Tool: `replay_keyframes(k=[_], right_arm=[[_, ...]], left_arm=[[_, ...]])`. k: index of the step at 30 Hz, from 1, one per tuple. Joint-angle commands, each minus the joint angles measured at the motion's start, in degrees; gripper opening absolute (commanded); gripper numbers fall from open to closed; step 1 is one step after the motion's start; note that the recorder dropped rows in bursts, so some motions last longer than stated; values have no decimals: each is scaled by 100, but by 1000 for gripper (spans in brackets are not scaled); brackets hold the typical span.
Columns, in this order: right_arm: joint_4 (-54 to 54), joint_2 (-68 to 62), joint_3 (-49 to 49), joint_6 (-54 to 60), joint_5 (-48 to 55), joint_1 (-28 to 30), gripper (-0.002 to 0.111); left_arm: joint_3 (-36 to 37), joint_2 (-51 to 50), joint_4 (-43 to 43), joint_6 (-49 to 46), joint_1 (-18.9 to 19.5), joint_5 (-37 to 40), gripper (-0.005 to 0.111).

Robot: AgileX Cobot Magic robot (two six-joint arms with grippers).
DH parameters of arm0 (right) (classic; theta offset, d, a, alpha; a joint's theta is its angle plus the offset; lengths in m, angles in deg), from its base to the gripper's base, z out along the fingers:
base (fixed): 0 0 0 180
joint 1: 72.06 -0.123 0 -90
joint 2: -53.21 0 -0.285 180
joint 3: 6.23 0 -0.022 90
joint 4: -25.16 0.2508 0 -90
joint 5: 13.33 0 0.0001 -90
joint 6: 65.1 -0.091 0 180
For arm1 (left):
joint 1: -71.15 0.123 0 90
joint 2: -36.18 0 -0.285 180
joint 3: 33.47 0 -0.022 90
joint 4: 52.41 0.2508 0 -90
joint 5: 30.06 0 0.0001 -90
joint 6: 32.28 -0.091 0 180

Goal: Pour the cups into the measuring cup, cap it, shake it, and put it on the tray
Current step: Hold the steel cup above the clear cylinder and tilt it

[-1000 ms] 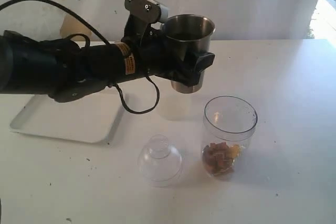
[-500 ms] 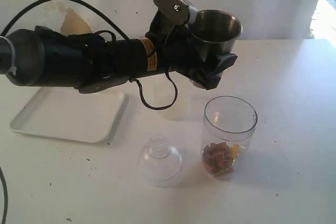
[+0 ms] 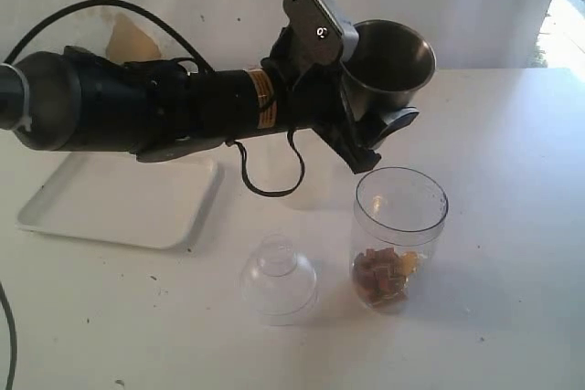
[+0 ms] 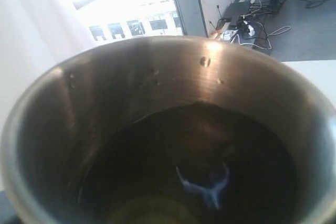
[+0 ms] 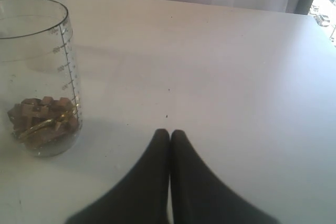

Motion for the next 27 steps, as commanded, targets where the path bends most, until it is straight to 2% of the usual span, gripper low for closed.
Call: replay_keyframes(k=[1,5,16,27], right_arm=[[-12,25,7,-19,-76,-2,0],[-12,25,7,-19,-76,-2,0],[-12,25,7,-19,-76,-2,0],[-12,25,7,-19,-76,-2,0]], left_arm=[[-75,76,15,-60,-17,-281,0],[-75,76,15,-481,-17,-303,0],[-75,76,15,-787,-7,2,0],[-75,76,15,-1224,-7,-30,0]])
